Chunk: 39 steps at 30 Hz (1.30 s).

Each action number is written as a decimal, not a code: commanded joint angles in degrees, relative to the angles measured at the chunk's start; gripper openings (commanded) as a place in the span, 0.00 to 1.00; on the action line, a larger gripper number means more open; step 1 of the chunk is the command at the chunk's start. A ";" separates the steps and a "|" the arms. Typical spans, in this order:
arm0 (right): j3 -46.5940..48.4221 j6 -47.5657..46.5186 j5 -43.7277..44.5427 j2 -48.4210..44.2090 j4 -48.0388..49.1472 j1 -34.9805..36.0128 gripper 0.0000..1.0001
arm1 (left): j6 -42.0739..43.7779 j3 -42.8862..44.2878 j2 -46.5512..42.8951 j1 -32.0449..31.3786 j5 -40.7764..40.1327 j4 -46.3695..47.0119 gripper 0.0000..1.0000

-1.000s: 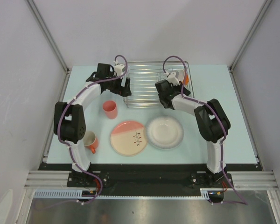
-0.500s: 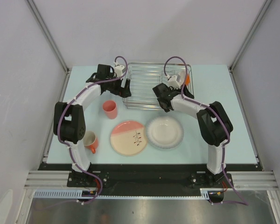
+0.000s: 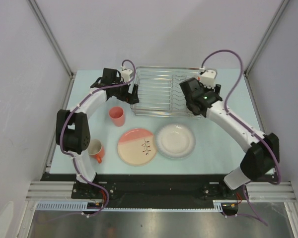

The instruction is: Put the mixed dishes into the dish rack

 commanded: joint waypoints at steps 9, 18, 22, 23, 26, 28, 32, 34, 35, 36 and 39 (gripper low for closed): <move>-10.78 17.24 -23.07 -14.28 -11.65 -4.12 0.68 | 1.15 -1.62 -7.21 -0.54 2.32 -0.73 0.99; -36.26 12.86 -58.15 -32.12 4.33 -13.59 0.70 | 8.09 -4.00 -12.58 -2.73 3.20 -6.00 1.00; -42.34 11.01 -70.99 -32.15 14.16 -16.16 0.71 | 10.99 -5.40 -12.93 -4.84 2.59 -8.02 1.00; -44.26 10.57 -72.41 -31.71 15.85 -16.07 0.71 | 11.96 -5.67 -13.19 -5.45 2.59 -8.38 1.00; -46.47 9.78 -76.10 -28.46 21.47 -16.07 0.72 | 13.63 -6.72 -13.37 -6.16 3.37 -9.17 1.00; -48.31 9.43 -77.51 -26.09 25.24 -15.99 0.72 | 14.16 -7.25 -13.20 -6.25 3.46 -9.35 1.00; -50.69 9.16 -77.34 -22.83 29.13 -16.07 0.71 | 15.48 -7.34 -12.67 -6.34 2.59 -9.08 1.00; -52.26 9.34 -77.17 -21.86 31.23 -16.34 0.72 | 15.57 -6.99 -12.32 -6.25 2.32 -9.08 1.00; -52.80 9.60 -77.43 -20.90 32.03 -16.77 0.71 | 15.92 -6.90 -12.23 -6.34 2.41 -9.08 1.00; -53.41 9.77 -77.87 -20.37 34.12 -17.04 0.71 | 15.92 -6.46 -11.97 -6.34 2.32 -9.00 1.00; -56.57 10.91 -79.10 -18.00 39.04 -17.65 0.70 | 16.10 -5.93 -11.79 -6.34 2.06 -8.99 0.99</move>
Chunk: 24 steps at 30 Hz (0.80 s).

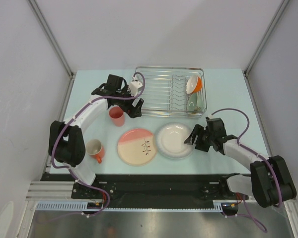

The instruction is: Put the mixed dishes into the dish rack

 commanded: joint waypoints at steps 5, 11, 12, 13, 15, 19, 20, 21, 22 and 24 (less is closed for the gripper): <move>-8.48 3.94 -6.27 6.79 19.81 -2.43 0.64 | 1.93 1.32 -0.31 0.00 0.38 0.69 1.00; -8.22 6.58 -3.38 9.87 19.30 -1.03 0.59 | 2.11 1.15 -0.75 -0.09 0.37 0.86 1.00; -8.22 6.93 -2.94 9.96 18.60 -0.68 0.58 | 2.20 0.97 -0.84 -0.09 0.46 0.87 1.00; -8.04 7.37 -1.54 9.87 17.81 0.72 0.57 | 2.29 0.80 -0.93 -0.09 0.55 1.21 1.00; -7.43 7.63 0.48 9.52 15.35 2.22 0.51 | 2.37 0.45 -0.58 -0.09 0.55 1.57 0.99; -7.86 9.13 4.27 8.38 14.20 4.86 0.39 | 2.37 1.85 0.74 -0.09 0.29 0.26 1.00; -8.04 9.65 4.45 8.46 14.11 5.56 0.36 | 2.37 2.02 0.74 0.00 0.29 0.25 1.00; -8.22 10.00 4.62 8.47 14.11 5.57 0.27 | 2.37 2.11 0.65 -0.09 0.20 0.25 1.00; -8.48 10.27 4.71 8.47 14.02 5.83 0.22 | 2.37 2.11 0.22 -0.09 0.11 0.51 1.00; -8.57 10.36 4.97 8.03 13.06 5.83 0.03 | 1.94 2.20 -0.22 -0.09 -0.06 0.78 1.00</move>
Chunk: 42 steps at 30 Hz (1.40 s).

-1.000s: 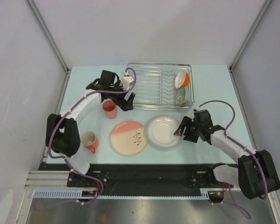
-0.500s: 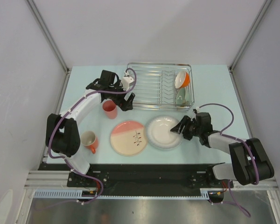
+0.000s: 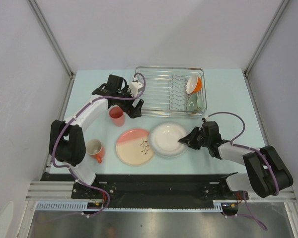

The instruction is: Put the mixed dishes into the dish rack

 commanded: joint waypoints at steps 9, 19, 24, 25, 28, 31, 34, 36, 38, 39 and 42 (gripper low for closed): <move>-0.58 -0.88 8.07 -10.71 -21.32 3.06 0.00 | 0.71 4.13 -0.36 -0.09 -0.52 0.34 1.00; 4.95 -4.74 3.86 -25.67 -40.76 4.20 0.00 | 0.71 4.14 -0.09 -0.09 -1.14 1.04 1.00; 14.78 -9.75 6.66 -26.30 -47.97 5.00 0.00 | 0.53 4.22 0.44 -0.09 -1.49 1.65 1.00; 18.63 -10.45 7.36 -25.95 -48.41 5.00 0.00 | 0.45 4.22 0.61 0.00 -1.58 1.83 1.00; 23.83 -13.62 9.30 -23.50 -49.47 5.00 0.00 | -0.25 4.22 0.88 0.17 -1.67 2.62 1.00; 30.43 -16.60 10.36 -21.82 -50.52 5.09 0.00 | -2.36 5.89 2.37 0.96 -0.79 2.54 1.00; 38.15 -20.29 11.59 -20.94 -53.06 4.91 0.00 | -5.08 8.61 3.60 2.28 0.79 1.66 1.00; 44.81 -22.49 13.43 -20.15 -56.23 4.91 0.00 | -6.66 10.28 3.78 3.07 2.54 1.31 1.00; 48.62 -25.13 14.66 -19.97 -58.34 4.74 0.00 | -7.72 11.16 3.69 3.87 3.43 1.22 1.00; 52.38 -25.83 14.58 -19.80 -58.70 4.48 0.00 | -8.34 11.43 3.86 4.04 3.86 1.04 1.00; 57.32 -28.03 13.44 -18.48 -59.14 3.25 0.00 | -9.57 12.22 4.30 4.48 4.48 1.04 1.00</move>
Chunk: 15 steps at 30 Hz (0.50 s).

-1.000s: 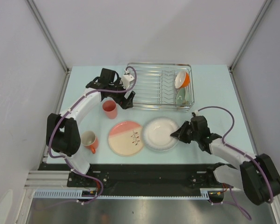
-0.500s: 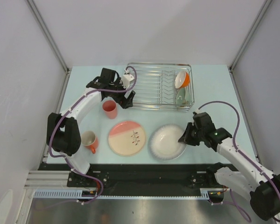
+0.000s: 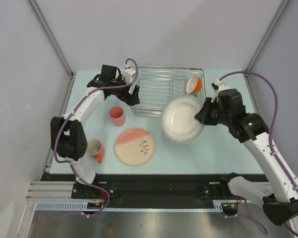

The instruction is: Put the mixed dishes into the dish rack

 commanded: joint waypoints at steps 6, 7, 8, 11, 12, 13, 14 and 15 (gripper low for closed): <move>19.06 -9.08 -0.16 5.21 6.28 -2.42 0.00 | -7.51 5.76 2.04 2.94 4.53 1.31 1.00; 21.77 -10.05 1.32 6.61 6.80 -3.03 0.00 | -7.95 7.07 2.74 3.12 4.80 1.05 1.00; 23.37 -12.06 1.86 9.32 7.16 -3.30 0.00 | -8.39 7.52 3.09 3.38 4.88 0.35 1.00; 27.06 -14.97 4.83 14.69 11.01 -4.09 0.00 | -9.19 7.96 3.45 3.91 3.40 0.43 1.00; 27.51 -17.85 5.46 15.76 12.51 -3.92 0.00 | -9.19 7.88 3.45 3.82 3.04 0.43 1.00; 28.30 -19.01 7.65 16.90 15.13 -3.83 0.00 | -9.19 7.70 3.27 3.82 2.69 0.60 1.00; 30.57 -20.59 8.62 19.87 16.03 -4.01 0.00 | -9.10 7.53 3.36 3.91 2.43 0.78 1.00; 32.50 -23.04 9.68 21.46 16.65 -4.18 0.00 | -9.10 7.35 3.36 3.91 2.42 0.78 1.00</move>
